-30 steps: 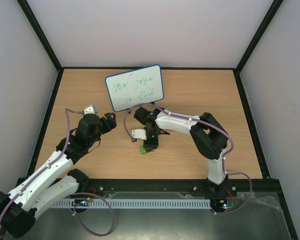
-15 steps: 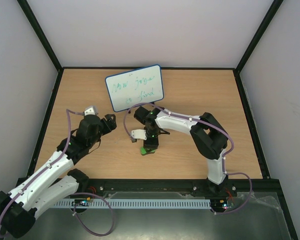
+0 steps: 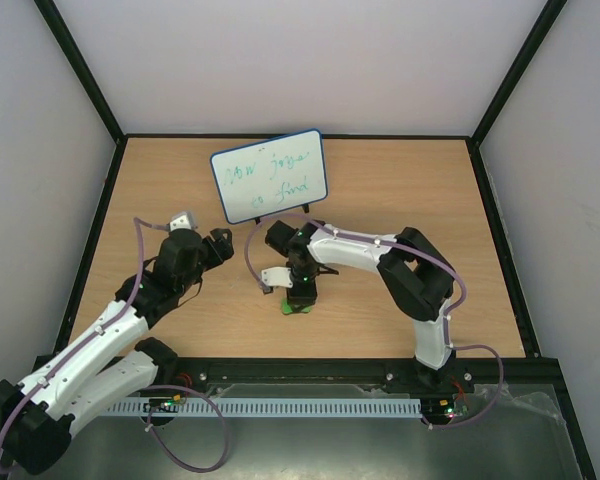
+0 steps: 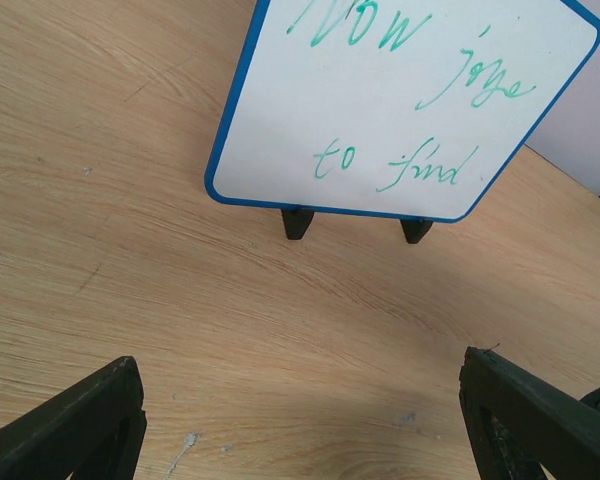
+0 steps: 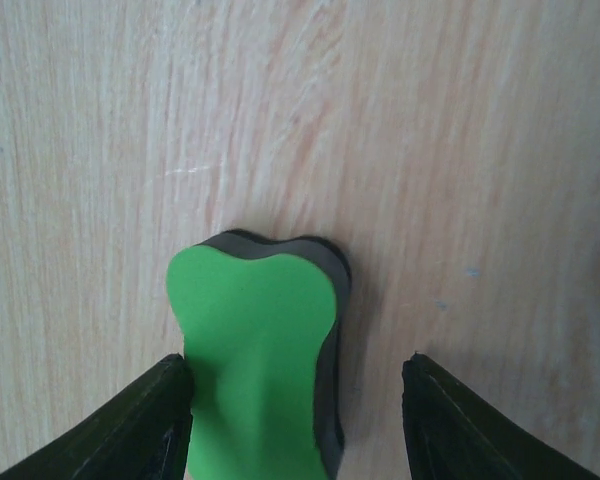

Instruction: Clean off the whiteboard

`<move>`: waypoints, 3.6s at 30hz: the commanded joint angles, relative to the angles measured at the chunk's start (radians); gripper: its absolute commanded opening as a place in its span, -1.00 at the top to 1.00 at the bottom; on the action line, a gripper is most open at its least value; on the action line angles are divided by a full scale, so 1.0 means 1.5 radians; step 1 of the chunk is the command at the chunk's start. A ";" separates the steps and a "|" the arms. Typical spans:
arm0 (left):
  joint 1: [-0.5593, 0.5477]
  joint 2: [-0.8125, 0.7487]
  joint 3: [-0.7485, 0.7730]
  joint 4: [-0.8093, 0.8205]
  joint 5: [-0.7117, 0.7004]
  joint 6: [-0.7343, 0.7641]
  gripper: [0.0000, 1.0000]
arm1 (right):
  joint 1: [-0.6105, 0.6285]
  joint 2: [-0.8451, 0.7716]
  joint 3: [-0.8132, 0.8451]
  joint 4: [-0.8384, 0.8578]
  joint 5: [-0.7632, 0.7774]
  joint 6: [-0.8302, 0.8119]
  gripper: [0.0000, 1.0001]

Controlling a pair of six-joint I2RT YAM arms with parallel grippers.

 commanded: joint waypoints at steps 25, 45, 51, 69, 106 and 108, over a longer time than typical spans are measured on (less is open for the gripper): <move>0.005 0.013 -0.008 0.019 0.016 -0.006 -0.69 | 0.017 -0.062 -0.052 0.025 0.059 0.040 -0.15; 0.004 0.019 -0.016 0.028 0.013 -0.013 -0.70 | 0.018 -0.059 -0.061 0.062 0.082 0.070 0.35; 0.055 0.028 -0.008 0.051 0.038 0.028 -0.73 | -0.010 -0.086 -0.058 0.031 0.075 0.073 0.60; 0.370 0.358 0.080 0.524 0.404 0.156 -0.92 | -0.363 -0.386 -0.319 0.298 -0.190 0.313 0.97; 0.258 0.398 0.194 0.197 0.468 0.328 -0.69 | -0.387 -0.398 -0.345 0.274 -0.248 0.265 0.96; 0.257 0.368 0.184 0.159 0.447 0.325 -0.69 | -0.387 -0.397 -0.345 0.273 -0.248 0.265 0.96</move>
